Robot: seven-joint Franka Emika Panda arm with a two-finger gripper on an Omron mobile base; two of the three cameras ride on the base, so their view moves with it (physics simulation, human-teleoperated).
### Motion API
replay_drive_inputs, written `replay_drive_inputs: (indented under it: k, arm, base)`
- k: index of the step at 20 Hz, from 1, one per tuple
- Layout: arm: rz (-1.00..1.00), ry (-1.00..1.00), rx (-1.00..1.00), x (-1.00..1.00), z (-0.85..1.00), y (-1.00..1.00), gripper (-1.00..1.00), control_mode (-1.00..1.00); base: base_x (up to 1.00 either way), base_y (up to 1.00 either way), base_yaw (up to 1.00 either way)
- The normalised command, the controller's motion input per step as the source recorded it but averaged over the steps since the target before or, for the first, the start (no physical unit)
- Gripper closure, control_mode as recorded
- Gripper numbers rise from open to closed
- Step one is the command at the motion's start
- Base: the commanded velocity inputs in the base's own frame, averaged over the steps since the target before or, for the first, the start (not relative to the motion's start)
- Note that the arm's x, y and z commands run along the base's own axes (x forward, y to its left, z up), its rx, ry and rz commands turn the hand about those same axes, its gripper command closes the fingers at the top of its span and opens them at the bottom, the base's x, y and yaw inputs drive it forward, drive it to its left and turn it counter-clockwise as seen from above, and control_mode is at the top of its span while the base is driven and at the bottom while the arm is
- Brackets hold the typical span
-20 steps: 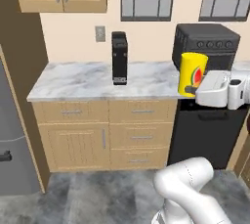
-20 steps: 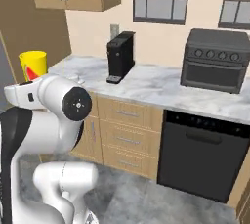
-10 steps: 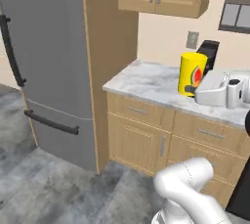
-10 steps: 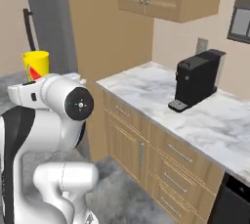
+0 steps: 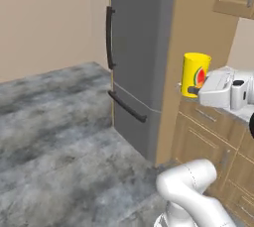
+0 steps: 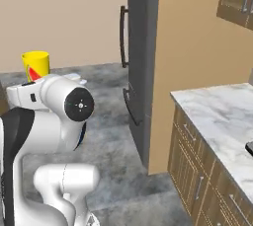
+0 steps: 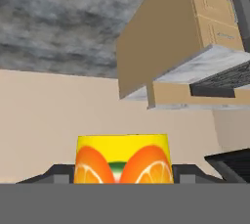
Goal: There is a tray on the dining counter. Grab the cup, mug, and pitcher and place them on the tray. The pitcher may be placed next to the tray if it cannot fit the tray.
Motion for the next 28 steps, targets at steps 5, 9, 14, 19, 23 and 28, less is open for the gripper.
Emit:
replay_drive_inputs:
  k: [5,9,14,19,23,28]
  arm:
    - [0.00,0.00,0.00,0.00,0.00,0.00,1.00,1.00]
    - [0.00,0.00,0.00,0.00,0.00,0.00,1.00,1.00]
    - [0.00,0.00,0.00,0.00,0.00,0.00,1.00,1.00]
    - [0.00,0.00,0.00,0.00,0.00,0.00,1.00,1.00]
    - [0.00,0.00,0.00,0.00,0.00,0.00,1.00,1.00]
    - [0.00,0.00,0.00,0.00,0.00,0.00,1.00,1.00]
  base:
    - [0.46,0.07,0.74]
    - [0.42,0.07,0.70]
    - [0.79,0.17,0.59]
    - [0.98,-0.03,0.19]
    - [0.99,0.00,0.00]
    - [0.99,0.01,-0.02]
